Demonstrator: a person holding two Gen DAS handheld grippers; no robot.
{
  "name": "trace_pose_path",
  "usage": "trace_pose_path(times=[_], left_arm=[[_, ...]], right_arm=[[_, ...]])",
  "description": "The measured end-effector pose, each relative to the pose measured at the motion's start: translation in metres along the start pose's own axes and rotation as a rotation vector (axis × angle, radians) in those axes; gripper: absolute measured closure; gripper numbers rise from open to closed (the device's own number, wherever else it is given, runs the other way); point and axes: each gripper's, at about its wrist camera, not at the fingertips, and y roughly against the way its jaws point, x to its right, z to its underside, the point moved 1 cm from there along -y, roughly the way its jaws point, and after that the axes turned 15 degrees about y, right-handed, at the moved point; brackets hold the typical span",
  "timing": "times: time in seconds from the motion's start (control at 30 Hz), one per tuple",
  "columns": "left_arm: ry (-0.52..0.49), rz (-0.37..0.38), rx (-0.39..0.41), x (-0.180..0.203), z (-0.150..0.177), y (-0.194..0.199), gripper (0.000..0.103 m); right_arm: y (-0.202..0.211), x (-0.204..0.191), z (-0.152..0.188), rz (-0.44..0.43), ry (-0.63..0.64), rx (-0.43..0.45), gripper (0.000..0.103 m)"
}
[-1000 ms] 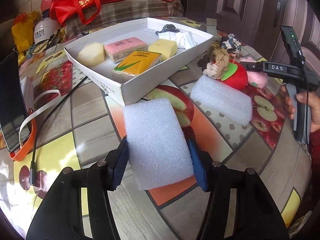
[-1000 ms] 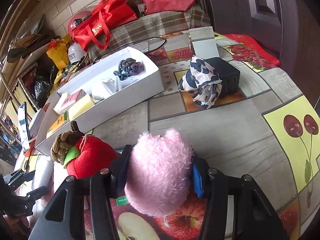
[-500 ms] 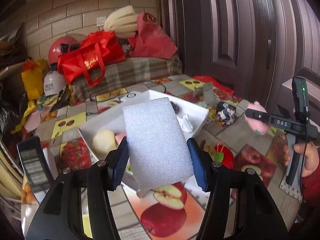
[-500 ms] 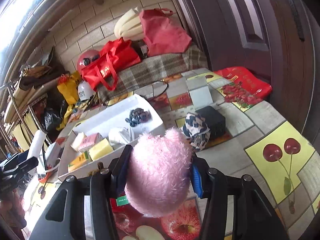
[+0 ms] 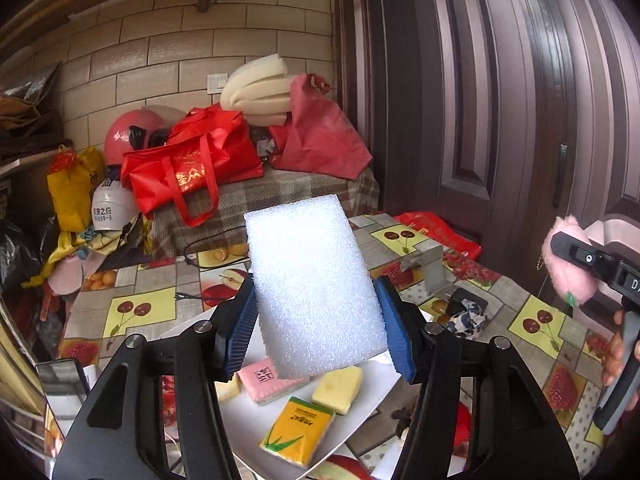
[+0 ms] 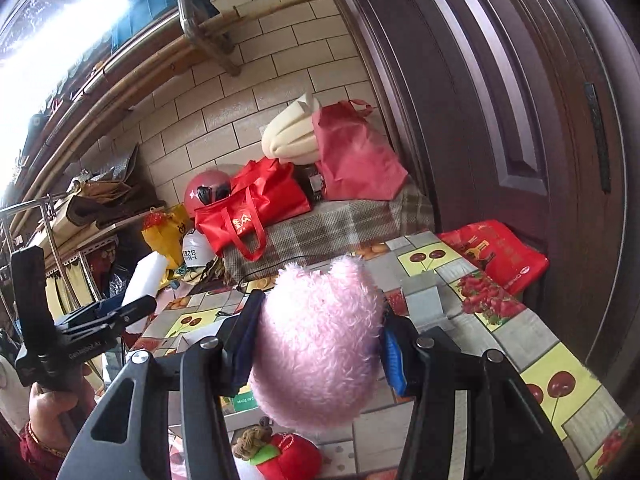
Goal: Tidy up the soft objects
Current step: 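Carry the foam block and pink ball into the white tray and release both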
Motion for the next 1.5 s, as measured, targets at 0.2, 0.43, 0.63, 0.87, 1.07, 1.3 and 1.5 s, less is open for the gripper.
trace_pose_path(times=[0.2,0.43,0.63,0.87,1.07,1.3,1.5], left_arm=[[0.046,-0.050,0.002,-0.022,-0.001,-0.008,0.045],[0.057,-0.091,-0.005,-0.034,0.001,-0.018,0.045],[0.069,-0.107,-0.025,-0.042,0.006,-0.029,0.045],[0.101,-0.126,-0.099,-0.056,0.018,-0.056,0.045],[0.172,-0.125,-0.186,-0.074,0.029,-0.080,0.045],[0.164,-0.149,-0.223,-0.078,0.040,-0.095,0.045],[0.161,-0.182,-0.232,-0.082,0.045,-0.102,0.040]], right_arm=[[-0.021,-0.019,-0.012,-0.034,0.026,-0.011,0.051],[-0.041,-0.031,-0.022,-0.059,0.012,-0.023,0.051],[-0.060,-0.041,-0.024,-0.050,0.048,-0.056,0.051],[-0.097,-0.047,-0.018,-0.087,0.038,-0.149,0.051],[-0.153,-0.051,0.000,-0.136,-0.006,-0.316,0.051],[-0.191,-0.069,0.024,-0.129,0.027,-0.417,0.050],[-0.200,-0.075,0.032,-0.113,0.043,-0.421,0.045]])
